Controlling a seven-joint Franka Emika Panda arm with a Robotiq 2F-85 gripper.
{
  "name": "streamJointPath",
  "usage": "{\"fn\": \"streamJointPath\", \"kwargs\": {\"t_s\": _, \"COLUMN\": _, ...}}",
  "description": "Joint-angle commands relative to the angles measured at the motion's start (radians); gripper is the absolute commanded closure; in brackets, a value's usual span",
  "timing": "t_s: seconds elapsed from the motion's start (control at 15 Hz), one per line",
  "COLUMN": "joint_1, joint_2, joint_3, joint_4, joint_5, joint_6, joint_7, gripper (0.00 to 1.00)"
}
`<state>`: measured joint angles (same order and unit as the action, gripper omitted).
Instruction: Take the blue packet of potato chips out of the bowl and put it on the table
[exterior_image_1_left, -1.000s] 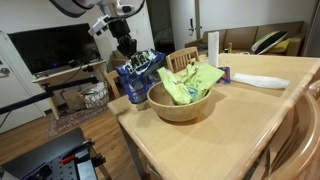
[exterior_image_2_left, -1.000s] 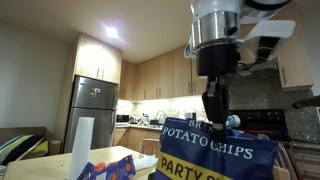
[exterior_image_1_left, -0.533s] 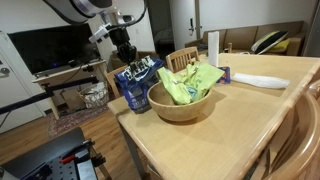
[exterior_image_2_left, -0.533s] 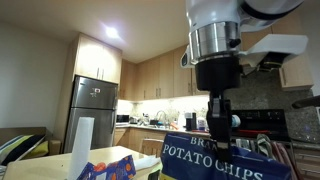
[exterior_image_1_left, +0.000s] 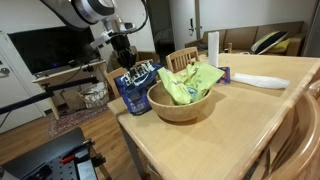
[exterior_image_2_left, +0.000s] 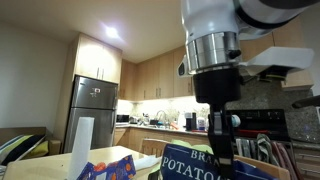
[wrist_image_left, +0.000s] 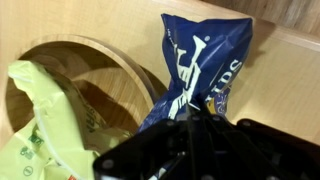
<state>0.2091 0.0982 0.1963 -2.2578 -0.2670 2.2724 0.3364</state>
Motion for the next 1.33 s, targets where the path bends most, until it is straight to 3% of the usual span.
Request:
{"fn": "streamJointPath", "kwargs": {"t_s": 0.0, "joint_1": 0.006, "joint_2": 0.018, "joint_3": -0.008, "joint_4": 0.024, "joint_5": -0.007, "joint_6": 0.006, "joint_7": -0.021, "gripper": 1.0}}
{"fn": "streamJointPath", "kwargs": {"t_s": 0.27, "joint_1": 0.0, "joint_2": 0.029, "joint_3": -0.019, "joint_4": 0.031, "joint_5": 0.002, "joint_6": 0.006, "joint_7": -0.018, "gripper": 1.0}}
{"fn": "streamJointPath", "kwargs": {"t_s": 0.53, "joint_1": -0.025, "joint_2": 0.027, "joint_3": -0.008, "joint_4": 0.026, "joint_5": 0.204, "joint_6": 0.036, "joint_7": -0.19, "gripper": 1.0}}
{"fn": "streamJointPath", "kwargs": {"t_s": 0.6, "joint_1": -0.021, "joint_2": 0.026, "joint_3": -0.012, "joint_4": 0.026, "joint_5": 0.202, "joint_6": 0.03, "joint_7": -0.191, "gripper": 1.0}}
{"fn": "streamJointPath", "kwargs": {"t_s": 0.87, "joint_1": -0.001, "joint_2": 0.022, "joint_3": -0.032, "joint_4": 0.021, "joint_5": 0.013, "joint_6": 0.027, "joint_7": -0.078, "gripper": 1.0}}
{"fn": "streamJointPath", "kwargs": {"t_s": 0.93, "joint_1": 0.004, "joint_2": 0.02, "joint_3": -0.035, "joint_4": 0.021, "joint_5": -0.037, "joint_6": 0.023, "joint_7": -0.039, "gripper": 0.97}}
{"fn": "streamJointPath", "kwargs": {"t_s": 1.0, "joint_1": 0.004, "joint_2": 0.02, "joint_3": -0.033, "joint_4": 0.023, "joint_5": -0.06, "joint_6": 0.018, "joint_7": -0.026, "gripper": 0.73}}
{"fn": "streamJointPath", "kwargs": {"t_s": 1.13, "joint_1": 0.008, "joint_2": 0.019, "joint_3": -0.031, "joint_4": 0.023, "joint_5": -0.105, "joint_6": 0.011, "joint_7": 0.01, "gripper": 0.69}}
{"fn": "streamJointPath", "kwargs": {"t_s": 1.27, "joint_1": 0.013, "joint_2": 0.016, "joint_3": -0.028, "joint_4": 0.022, "joint_5": -0.133, "joint_6": 0.006, "joint_7": 0.031, "gripper": 0.55}}
